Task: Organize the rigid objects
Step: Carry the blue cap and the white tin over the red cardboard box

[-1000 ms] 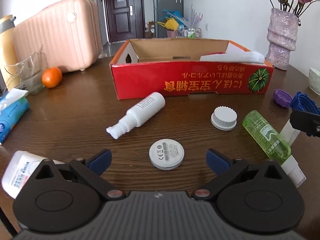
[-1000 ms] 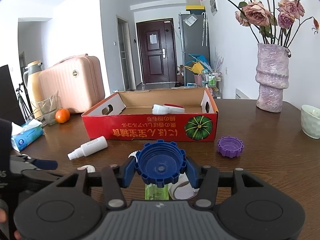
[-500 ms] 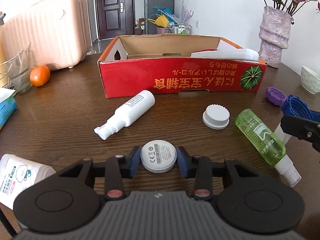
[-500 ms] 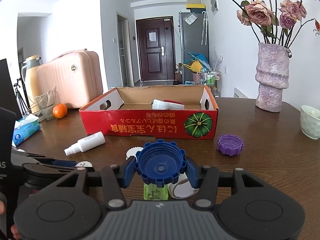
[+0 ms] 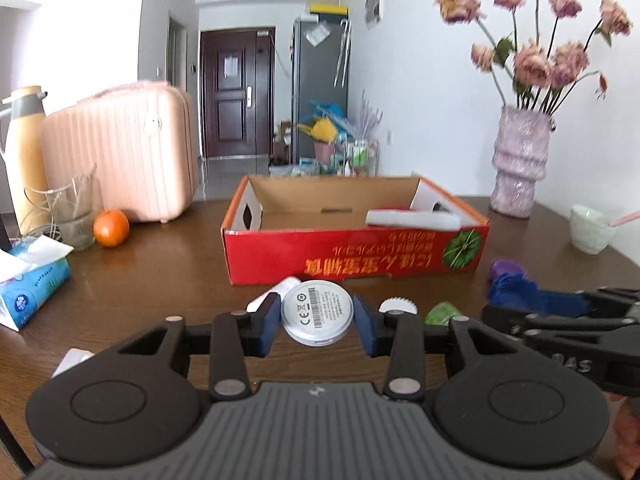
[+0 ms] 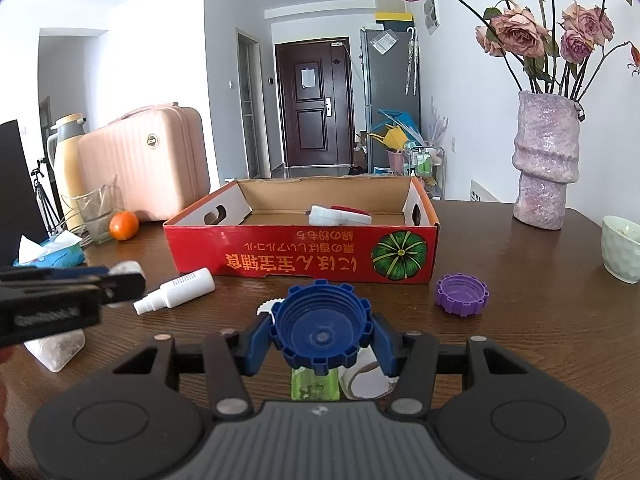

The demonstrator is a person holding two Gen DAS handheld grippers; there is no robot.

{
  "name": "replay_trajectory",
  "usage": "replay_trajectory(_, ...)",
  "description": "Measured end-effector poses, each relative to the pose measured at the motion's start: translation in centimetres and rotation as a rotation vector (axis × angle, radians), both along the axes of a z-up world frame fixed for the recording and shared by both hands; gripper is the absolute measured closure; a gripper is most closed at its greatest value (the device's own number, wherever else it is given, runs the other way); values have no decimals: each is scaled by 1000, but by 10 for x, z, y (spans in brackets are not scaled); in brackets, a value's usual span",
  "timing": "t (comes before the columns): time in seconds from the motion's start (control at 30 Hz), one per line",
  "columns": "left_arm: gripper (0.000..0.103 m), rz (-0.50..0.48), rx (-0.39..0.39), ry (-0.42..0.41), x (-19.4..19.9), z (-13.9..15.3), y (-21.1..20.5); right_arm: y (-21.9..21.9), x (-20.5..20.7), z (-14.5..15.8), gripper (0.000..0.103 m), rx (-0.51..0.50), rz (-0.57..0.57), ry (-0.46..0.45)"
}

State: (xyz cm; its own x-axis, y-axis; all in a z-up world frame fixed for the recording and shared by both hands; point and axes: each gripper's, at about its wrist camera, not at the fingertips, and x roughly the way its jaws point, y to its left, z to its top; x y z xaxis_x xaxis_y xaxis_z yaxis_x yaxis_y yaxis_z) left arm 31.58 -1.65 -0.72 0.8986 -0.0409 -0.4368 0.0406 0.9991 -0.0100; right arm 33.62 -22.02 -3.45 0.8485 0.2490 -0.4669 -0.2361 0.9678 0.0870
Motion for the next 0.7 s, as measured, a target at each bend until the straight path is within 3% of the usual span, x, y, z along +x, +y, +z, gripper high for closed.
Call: replay_trajectory(0.7, 62, -4, -2, -58, -19, 11, -15, -5, -12, 18, 51, 38, 5, -68)
